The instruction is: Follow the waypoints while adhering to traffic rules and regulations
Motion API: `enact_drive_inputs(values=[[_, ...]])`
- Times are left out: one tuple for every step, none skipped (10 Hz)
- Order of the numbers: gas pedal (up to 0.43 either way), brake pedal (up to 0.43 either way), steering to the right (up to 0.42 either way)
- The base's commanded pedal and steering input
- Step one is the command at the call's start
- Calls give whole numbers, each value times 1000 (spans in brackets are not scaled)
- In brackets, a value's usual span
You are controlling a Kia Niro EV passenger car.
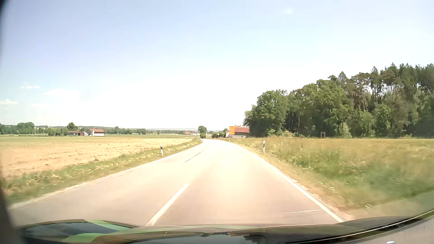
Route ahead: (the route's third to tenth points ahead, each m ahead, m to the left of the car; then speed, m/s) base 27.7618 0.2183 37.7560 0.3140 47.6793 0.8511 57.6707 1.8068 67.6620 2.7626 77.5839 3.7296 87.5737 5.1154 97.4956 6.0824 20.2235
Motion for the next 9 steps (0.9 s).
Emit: enact_drive_inputs(values=[[189, 0, -5], [189, 0, -5], [189, 0, -5], [177, 0, -5], [177, 0, -5], [177, 0, -6], [177, 0, -6], [177, 0, -7], [177, 0, -8]])
